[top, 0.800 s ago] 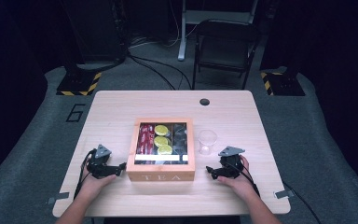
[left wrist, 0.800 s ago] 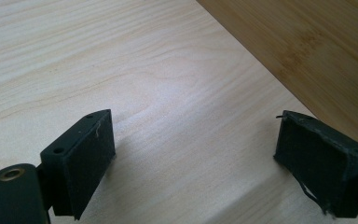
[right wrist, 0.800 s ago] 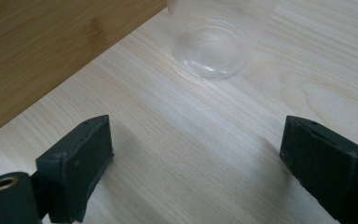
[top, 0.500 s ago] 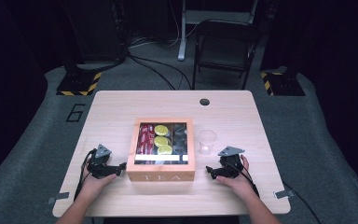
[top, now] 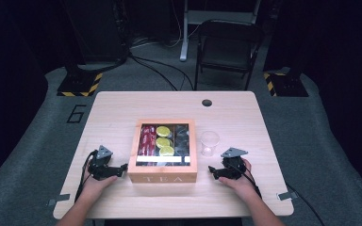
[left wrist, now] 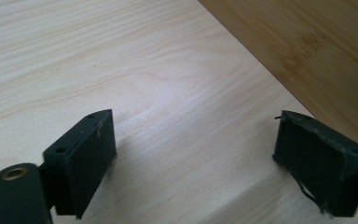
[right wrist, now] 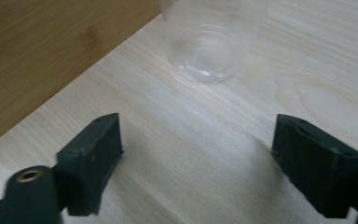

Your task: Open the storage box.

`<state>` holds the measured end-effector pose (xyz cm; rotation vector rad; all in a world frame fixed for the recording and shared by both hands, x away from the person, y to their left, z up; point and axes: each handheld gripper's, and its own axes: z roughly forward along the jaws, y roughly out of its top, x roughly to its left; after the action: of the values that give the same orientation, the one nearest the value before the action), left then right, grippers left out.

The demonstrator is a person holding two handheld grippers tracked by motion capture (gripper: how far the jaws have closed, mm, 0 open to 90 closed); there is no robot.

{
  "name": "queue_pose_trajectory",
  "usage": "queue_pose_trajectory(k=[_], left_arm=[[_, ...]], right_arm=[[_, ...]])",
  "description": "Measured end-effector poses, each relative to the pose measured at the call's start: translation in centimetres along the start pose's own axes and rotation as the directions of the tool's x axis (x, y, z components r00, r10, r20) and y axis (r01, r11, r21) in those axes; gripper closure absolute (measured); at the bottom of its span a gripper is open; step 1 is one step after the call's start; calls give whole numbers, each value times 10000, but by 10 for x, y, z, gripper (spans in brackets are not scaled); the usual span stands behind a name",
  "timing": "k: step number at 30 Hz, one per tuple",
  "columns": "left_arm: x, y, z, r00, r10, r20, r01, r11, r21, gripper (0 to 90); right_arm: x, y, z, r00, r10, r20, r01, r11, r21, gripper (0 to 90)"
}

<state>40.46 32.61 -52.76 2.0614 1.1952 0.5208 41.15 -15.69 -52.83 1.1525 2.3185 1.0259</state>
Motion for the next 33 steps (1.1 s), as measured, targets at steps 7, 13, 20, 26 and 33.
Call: queue_pose_trajectory(k=[7,13,20,26,33], left_arm=[[-1,3,-6,9998,-178,93,176,9994,293,331],[-4,7,-14,9998,-161,155,159,9998,112,386],[-9,10,-24,9985,-299,450,306,9994,-151,422],[-8,11,-32,9954,-612,744,648,9968,-469,459],[-5,12,-43,9883,-1128,1027,1198,9907,-640,546]], right_arm=[[-3,7,-9,9987,480,-143,-471,9972,587,445],[4,12,-18,9998,206,-3,-206,9986,488,459],[3,15,-27,9991,337,-273,-334,9994,111,509],[1,17,-34,9979,152,-631,-165,9997,-203,532],[3,20,-40,9957,188,-908,-208,9996,-212,547]])
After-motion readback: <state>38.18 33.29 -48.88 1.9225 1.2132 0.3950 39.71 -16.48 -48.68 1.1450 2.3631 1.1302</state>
